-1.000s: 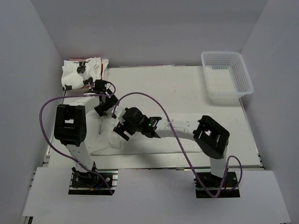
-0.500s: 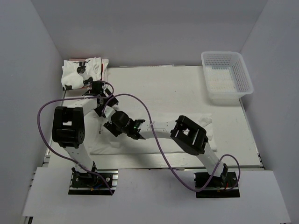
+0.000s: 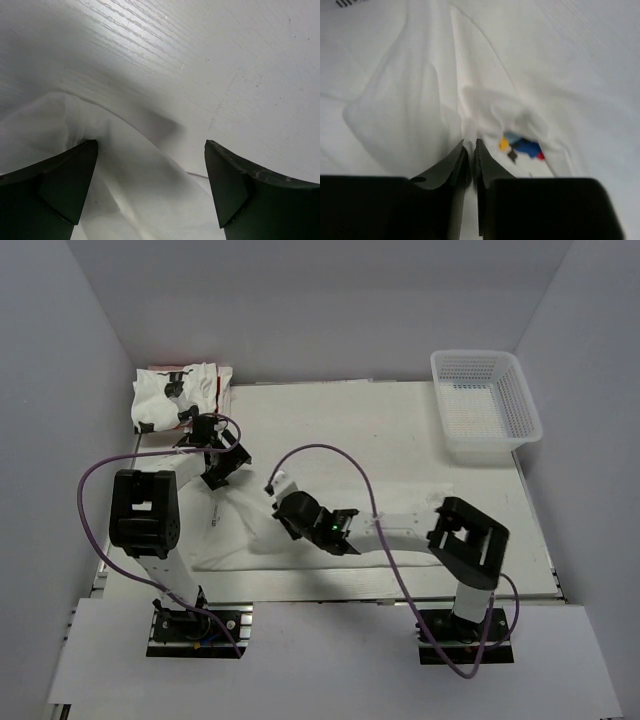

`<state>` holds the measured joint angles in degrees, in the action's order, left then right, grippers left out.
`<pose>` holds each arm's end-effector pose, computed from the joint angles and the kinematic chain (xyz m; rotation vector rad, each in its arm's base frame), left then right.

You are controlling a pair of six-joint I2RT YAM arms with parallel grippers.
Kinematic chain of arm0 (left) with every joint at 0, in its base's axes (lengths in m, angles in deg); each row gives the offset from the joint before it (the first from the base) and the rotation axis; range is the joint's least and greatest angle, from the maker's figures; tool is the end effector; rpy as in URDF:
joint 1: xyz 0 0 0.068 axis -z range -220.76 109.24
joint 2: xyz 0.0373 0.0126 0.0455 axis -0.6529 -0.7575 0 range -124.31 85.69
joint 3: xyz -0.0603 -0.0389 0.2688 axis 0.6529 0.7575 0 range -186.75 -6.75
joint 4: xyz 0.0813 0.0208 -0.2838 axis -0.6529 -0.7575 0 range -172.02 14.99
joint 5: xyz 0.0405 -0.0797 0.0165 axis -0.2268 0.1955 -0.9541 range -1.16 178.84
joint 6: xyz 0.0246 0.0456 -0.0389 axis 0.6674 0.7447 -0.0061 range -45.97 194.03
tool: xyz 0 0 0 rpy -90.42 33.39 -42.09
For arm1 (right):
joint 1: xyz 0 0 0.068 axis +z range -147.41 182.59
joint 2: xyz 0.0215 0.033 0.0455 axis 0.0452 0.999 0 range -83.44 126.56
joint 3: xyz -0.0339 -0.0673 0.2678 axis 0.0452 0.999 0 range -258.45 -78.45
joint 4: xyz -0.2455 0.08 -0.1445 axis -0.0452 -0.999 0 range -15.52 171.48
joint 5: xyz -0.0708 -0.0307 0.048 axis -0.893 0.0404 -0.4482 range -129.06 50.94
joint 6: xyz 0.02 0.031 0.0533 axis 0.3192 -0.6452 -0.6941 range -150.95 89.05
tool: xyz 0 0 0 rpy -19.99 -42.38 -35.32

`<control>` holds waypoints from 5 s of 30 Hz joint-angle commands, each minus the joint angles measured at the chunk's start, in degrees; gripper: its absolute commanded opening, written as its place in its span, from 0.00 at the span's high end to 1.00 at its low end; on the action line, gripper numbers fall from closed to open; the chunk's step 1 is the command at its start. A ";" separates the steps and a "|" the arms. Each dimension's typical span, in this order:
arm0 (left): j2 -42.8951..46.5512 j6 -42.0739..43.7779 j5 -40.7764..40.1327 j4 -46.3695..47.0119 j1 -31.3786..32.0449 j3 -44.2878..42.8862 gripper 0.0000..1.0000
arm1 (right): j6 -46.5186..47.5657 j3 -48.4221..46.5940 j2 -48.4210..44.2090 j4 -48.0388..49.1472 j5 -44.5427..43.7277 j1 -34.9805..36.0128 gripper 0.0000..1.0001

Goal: Fold and stack the t-shirts

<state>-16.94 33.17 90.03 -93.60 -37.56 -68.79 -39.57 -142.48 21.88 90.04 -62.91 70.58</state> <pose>0.3950 -0.0232 0.1320 -0.8433 2.4961 -0.2977 0.1851 0.4035 0.1678 -0.8275 1.9396 0.3617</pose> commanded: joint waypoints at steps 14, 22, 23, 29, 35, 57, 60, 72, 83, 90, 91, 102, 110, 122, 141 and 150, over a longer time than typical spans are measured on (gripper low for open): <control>-0.47 4.74 -0.22 -2.42 -1.44 2.63 0.03 | -10.29 13.68 -20.86 -0.99 5.76 1.19 0.10; 3.58 5.87 0.30 -1.89 -1.44 3.24 0.03 | -18.96 -9.25 -5.16 -17.05 -10.83 0.13 0.10; 4.45 5.88 0.30 -1.89 -1.44 3.85 0.03 | -19.32 -11.18 -1.56 -18.13 -13.38 0.04 0.10; 4.63 6.41 0.30 -1.10 -1.44 5.00 0.03 | -11.09 -14.93 6.30 -6.88 13.43 -0.75 0.10; 2.97 6.41 0.83 -1.10 -1.44 4.47 0.03 | -8.69 -17.18 10.25 -4.93 18.32 -1.97 0.10; 0.59 6.94 -2.69 -3.47 -1.97 1.66 0.03 | -1.31 5.50 -15.13 -19.54 44.78 -0.49 0.10; 1.28 7.55 -1.55 -3.47 -1.97 1.66 0.03 | -1.13 6.89 -19.51 -17.88 38.65 -0.66 0.10; 13.85 10.80 14.45 -4.79 1.62 -0.55 0.00 | -25.39 17.54 -33.07 -17.33 1.80 -16.82 0.10; 22.49 6.14 17.00 2.59 9.10 16.77 0.00 | -23.03 8.43 -17.73 -24.89 5.39 -34.40 0.10; 14.22 6.14 9.63 0.04 10.60 17.39 0.00 | -23.99 7.25 -10.05 -30.62 4.78 -40.30 0.10; 13.69 6.14 9.62 0.04 10.60 17.39 0.00 | -23.98 7.77 -10.13 -30.79 4.52 -40.91 0.10; 6.92 6.67 5.05 -1.71 9.54 18.01 0.00 | -30.57 20.25 -25.58 -39.93 -6.02 -53.92 0.10; 2.62 6.67 6.46 -0.40 9.54 14.94 0.00 | -21.54 25.18 -43.52 -36.96 3.27 -56.91 0.10; -24.35 12.90 4.43 -6.54 10.60 -24.63 0.00 | -15.10 29.49 -29.66 -11.37 27.54 -52.26 0.10; -62.69 -1.49 23.24 19.79 13.67 -76.40 0.00 | -20.12 30.46 -24.28 -16.19 44.50 -10.53 0.10; -60.86 -0.80 28.69 29.21 18.41 -71.66 0.00 | -10.19 23.17 -21.02 -19.54 44.35 -3.83 0.10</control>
<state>-77.99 32.03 116.50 -64.10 -21.18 -145.25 -52.05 -118.02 0.85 78.28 -21.82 64.98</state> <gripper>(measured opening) 0.996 0.905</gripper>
